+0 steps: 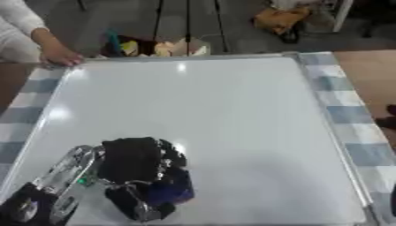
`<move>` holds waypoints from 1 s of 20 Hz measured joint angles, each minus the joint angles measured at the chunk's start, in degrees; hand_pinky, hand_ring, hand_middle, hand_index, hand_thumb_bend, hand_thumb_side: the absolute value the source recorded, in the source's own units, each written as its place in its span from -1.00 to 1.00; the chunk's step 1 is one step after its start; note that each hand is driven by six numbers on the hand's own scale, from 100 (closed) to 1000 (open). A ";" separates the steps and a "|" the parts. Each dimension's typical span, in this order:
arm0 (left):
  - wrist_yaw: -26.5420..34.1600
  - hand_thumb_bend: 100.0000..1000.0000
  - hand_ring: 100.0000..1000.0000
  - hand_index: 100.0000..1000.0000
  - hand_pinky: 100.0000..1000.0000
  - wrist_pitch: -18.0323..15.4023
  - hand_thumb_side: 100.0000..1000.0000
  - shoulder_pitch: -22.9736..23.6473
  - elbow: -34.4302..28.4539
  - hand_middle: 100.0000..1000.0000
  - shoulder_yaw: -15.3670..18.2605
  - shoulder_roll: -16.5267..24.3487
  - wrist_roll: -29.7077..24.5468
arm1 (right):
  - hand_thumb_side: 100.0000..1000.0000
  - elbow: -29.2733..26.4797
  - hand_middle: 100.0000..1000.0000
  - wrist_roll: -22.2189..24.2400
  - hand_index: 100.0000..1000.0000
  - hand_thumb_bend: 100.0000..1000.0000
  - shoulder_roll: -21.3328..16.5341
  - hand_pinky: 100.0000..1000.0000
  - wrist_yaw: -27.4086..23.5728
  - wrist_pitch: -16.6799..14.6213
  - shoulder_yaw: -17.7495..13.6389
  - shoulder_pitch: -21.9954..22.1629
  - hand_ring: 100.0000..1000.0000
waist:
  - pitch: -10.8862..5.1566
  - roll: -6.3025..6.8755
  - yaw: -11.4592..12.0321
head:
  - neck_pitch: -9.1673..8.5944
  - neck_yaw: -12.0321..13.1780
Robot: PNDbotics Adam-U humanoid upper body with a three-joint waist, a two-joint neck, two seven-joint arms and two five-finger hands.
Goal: Wipe the whiteboard clean with a brush.
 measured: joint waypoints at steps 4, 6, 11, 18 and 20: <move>1.59 -1.00 0.39 0.14 -0.06 0.55 0.88 -1.03 -1.40 0.51 1.59 0.95 -0.59 | 0.49 0.00 0.05 -0.03 0.55 -1.00 -0.01 0.21 0.00 -0.05 0.01 0.25 0.45 | -0.01 -0.01 0.06 | 0.00 -0.10; 2.32 -1.00 0.39 0.14 -0.06 1.09 0.88 -1.31 -2.09 0.51 2.10 1.31 -1.20 | 0.49 0.00 0.05 -0.08 0.55 -1.00 -0.01 0.21 0.00 -0.10 0.01 0.28 0.45 | -0.02 -0.02 0.06 | 0.00 -0.10; 4.87 -1.00 0.36 0.16 -0.07 2.36 0.80 -1.85 -4.41 0.48 3.37 1.50 -1.70 | 0.49 0.00 0.05 -0.12 0.55 -1.00 -0.01 0.22 0.00 -0.16 0.01 0.41 0.45 | -0.02 -0.19 0.06 | 0.00 -0.11; 10.32 -1.00 0.18 0.22 -0.20 7.03 0.78 -1.85 -9.44 0.26 8.82 1.73 1.80 | 0.50 0.00 0.06 -0.62 0.55 -1.00 -0.12 0.22 0.00 -1.10 -0.04 0.52 0.45 | -0.11 -0.51 0.27 | 0.00 -0.52; 12.03 -1.00 0.10 0.23 -0.28 8.71 0.79 -1.60 -10.74 0.16 11.26 1.72 3.39 | 0.50 0.00 0.06 -0.86 0.55 -1.00 -0.29 0.22 0.00 -1.39 -0.14 0.82 0.45 | -0.23 -0.67 0.66 | 0.00 -0.85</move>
